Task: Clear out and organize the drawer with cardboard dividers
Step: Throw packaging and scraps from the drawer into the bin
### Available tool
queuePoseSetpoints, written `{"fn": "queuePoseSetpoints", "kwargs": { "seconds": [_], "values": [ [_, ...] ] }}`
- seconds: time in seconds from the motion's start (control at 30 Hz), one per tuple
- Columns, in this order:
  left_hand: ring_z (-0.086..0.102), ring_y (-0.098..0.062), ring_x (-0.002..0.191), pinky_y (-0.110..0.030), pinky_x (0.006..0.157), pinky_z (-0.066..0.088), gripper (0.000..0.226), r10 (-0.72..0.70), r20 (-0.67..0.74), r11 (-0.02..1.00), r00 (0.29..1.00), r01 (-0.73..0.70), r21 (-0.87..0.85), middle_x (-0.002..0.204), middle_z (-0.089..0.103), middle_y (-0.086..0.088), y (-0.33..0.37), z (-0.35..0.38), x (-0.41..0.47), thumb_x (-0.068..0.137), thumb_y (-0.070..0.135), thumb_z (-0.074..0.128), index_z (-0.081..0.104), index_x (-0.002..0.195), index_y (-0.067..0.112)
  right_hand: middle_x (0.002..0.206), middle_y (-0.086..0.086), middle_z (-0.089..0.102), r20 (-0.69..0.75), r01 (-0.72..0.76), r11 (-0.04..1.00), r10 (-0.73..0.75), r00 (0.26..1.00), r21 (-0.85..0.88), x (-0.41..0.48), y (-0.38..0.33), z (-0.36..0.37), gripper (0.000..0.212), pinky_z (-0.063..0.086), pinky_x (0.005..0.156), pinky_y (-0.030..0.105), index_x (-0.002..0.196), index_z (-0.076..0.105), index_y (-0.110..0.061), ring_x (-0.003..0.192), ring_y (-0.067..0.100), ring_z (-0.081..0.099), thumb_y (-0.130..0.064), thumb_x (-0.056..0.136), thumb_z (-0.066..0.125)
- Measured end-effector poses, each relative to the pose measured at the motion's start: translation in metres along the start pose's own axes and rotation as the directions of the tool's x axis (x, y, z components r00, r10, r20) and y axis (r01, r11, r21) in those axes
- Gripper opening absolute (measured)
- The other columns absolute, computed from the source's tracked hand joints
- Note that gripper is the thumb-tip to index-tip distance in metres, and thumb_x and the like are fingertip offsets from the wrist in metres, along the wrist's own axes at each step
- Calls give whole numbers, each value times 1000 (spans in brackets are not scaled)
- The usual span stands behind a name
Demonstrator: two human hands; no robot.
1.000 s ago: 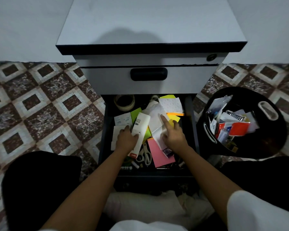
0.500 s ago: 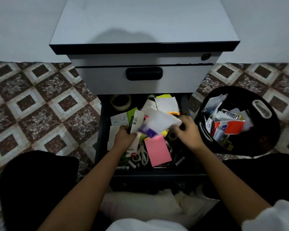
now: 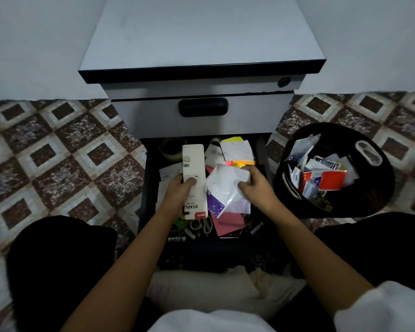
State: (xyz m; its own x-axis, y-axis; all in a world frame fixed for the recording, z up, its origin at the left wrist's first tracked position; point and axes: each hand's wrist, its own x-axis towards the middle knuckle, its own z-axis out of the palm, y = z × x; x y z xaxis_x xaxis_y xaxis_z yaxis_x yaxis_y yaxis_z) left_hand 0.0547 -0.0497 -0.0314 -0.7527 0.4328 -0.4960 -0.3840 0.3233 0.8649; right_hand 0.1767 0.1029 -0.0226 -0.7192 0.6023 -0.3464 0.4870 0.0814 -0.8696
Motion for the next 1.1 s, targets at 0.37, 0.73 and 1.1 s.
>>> {"fn": "queuePoseSetpoints", "kwargs": {
  "seconds": [0.37,0.73,1.1],
  "values": [
    [66,-20,78,-35,71,54,23,-29,274,985,961,75,-158,93,68,-7,10,69,-12,93,2,50,57,115,4,95,6,60,-193,-75,876,187,963,476,-9,9,-38,23,53,67,31,107,52,-13,76,19,59,1,90,54],
    [64,-21,76,-34,72,52,25,-26,442,999,896,11,37,101,66,-17,48,194,1,91,0,53,56,116,-5,94,14,61,-606,-15,908,291,740,418,-16,48,-189,16,46,56,21,103,60,0,65,16,55,-3,87,59],
    [62,-37,102,-38,79,50,55,7,505,948,863,-167,272,122,59,-24,59,279,21,92,5,57,33,142,9,129,11,50,-622,-31,920,288,728,391,-4,83,-253,55,49,81,37,140,40,-14,103,30,56,5,90,53]
  ]
}}
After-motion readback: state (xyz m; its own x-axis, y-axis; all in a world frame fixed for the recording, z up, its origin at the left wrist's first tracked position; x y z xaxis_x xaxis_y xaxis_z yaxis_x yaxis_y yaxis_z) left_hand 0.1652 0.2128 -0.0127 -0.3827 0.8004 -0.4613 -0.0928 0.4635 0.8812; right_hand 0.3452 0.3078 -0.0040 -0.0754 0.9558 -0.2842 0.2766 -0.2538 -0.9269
